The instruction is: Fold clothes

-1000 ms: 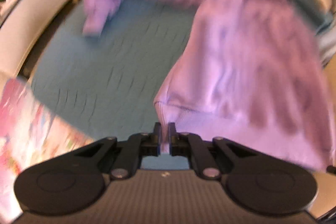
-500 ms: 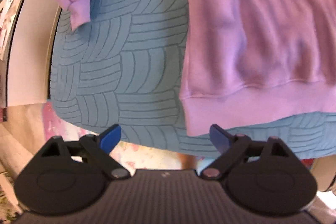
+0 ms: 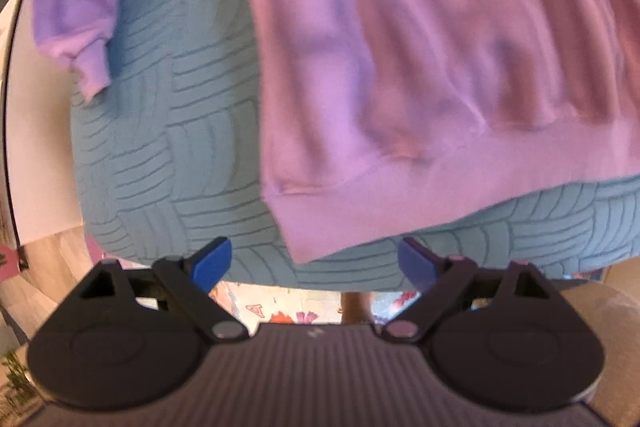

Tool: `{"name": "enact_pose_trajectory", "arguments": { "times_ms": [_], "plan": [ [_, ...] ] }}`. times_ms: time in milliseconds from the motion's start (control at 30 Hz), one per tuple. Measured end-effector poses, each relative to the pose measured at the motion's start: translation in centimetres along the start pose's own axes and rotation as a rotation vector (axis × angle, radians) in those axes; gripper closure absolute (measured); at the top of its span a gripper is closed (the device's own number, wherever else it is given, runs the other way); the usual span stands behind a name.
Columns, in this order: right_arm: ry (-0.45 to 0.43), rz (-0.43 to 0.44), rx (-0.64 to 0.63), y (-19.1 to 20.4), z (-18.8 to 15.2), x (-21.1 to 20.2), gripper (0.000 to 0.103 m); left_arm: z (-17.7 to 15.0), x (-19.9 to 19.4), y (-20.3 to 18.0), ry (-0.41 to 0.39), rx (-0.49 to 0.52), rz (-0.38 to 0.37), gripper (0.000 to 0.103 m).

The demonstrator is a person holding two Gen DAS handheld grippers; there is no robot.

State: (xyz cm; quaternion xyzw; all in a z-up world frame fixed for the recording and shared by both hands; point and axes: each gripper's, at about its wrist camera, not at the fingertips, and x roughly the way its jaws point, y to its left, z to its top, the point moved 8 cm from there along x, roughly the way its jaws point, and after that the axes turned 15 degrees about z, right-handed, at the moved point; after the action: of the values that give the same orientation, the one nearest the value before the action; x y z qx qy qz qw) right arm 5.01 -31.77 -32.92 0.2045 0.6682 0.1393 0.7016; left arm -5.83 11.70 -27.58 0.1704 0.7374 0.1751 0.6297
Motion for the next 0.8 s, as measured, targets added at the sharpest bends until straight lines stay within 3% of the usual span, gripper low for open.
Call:
{"name": "enact_pose_trajectory", "arguments": {
  "times_ms": [33,67,133,233,300,400,533,600,667,800],
  "plan": [
    [-0.188,-0.021,0.045,-1.3,1.9,-2.8,0.020,0.2,0.1,1.1,0.002,-0.018,0.011,0.011],
    [-0.303,-0.059,0.078,-2.7,3.3,-4.7,0.017,0.3,0.4,2.2,0.004,-0.036,0.023,0.011],
    [-0.452,-0.141,0.140,-5.6,5.8,-7.4,0.017,0.3,0.8,4.2,0.014,-0.070,0.048,0.011],
    [-0.479,-0.187,0.175,-8.2,9.9,-8.4,0.018,-0.3,1.0,6.7,0.037,-0.114,0.087,0.011],
    [-0.456,-0.176,0.097,-7.4,12.3,-7.9,0.026,-0.8,0.7,8.0,0.040,-0.148,0.101,0.011],
    [-0.451,-0.145,-0.147,-2.2,15.8,-7.0,0.032,-1.1,0.1,9.0,0.032,-0.199,0.090,0.010],
    [-0.404,-0.005,-0.453,8.1,18.1,-4.2,0.033,-0.5,0.1,9.4,-0.003,-0.236,0.055,0.010],
    [-0.378,0.034,-0.645,15.3,18.6,-1.9,0.032,-0.2,1.1,9.7,-0.015,-0.220,0.044,0.010],
    [-0.372,0.036,-0.772,19.8,18.3,-0.8,0.032,0.1,2.0,9.8,-0.024,-0.202,0.034,0.010],
    [-0.351,-0.061,-1.211,32.0,17.3,4.3,0.033,-1.1,4.2,12.9,-0.055,-0.170,0.042,0.010]
  ]
}}
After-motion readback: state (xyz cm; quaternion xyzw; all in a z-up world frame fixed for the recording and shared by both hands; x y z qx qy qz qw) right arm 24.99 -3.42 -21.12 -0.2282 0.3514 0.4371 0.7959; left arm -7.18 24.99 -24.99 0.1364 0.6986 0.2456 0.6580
